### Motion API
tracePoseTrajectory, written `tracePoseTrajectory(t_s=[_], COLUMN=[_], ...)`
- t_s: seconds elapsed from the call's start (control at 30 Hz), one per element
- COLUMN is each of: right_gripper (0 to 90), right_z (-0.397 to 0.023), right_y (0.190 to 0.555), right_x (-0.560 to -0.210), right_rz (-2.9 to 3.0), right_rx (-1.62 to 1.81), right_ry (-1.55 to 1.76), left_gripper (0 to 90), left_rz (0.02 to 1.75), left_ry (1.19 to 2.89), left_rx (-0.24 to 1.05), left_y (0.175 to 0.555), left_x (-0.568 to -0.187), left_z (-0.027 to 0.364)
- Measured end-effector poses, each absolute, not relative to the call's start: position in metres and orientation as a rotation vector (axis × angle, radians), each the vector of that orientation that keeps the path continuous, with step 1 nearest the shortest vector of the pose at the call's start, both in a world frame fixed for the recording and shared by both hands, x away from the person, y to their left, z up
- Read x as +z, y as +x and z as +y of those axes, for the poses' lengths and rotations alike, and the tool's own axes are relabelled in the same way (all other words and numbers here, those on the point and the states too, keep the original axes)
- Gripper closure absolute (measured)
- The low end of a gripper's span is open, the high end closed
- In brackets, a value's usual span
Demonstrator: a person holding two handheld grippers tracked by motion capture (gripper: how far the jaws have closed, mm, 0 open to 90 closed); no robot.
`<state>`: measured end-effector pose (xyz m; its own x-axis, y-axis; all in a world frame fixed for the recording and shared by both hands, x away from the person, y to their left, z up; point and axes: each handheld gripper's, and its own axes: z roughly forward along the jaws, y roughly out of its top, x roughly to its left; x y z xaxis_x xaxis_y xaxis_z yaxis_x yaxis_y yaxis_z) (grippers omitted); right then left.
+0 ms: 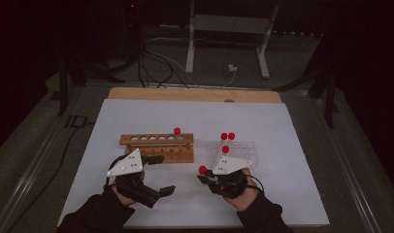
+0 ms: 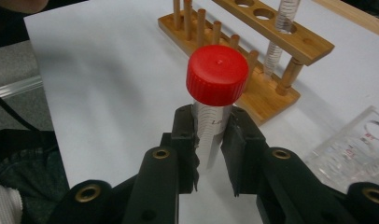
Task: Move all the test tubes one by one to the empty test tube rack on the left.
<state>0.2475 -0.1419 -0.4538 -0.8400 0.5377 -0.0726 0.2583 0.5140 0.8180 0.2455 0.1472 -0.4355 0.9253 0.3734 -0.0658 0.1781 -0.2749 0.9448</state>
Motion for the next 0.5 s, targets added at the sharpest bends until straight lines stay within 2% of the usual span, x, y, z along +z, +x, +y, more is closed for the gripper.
tracePoseTrajectory(t_s=[0.33, 0.43, 0.5], right_gripper=[74.6, 74.6, 74.6], right_z=[-0.136, -0.135, -0.134], right_y=[0.244, 0.244, 0.243], right_x=[-0.456, -0.456, -0.456], right_rz=[2.463, 2.470, 2.471], right_rx=[1.250, 1.253, 1.254], right_ry=[0.642, 0.641, 0.638], left_gripper=[5.8, 8.7, 14.3], left_rz=[0.349, 0.335, 0.326], left_ry=[1.872, 1.878, 1.874], left_rx=[0.184, 0.185, 0.182], left_y=[0.245, 0.246, 0.247], left_x=[-0.431, -0.430, -0.430], left_z=[0.125, 0.119, 0.116])
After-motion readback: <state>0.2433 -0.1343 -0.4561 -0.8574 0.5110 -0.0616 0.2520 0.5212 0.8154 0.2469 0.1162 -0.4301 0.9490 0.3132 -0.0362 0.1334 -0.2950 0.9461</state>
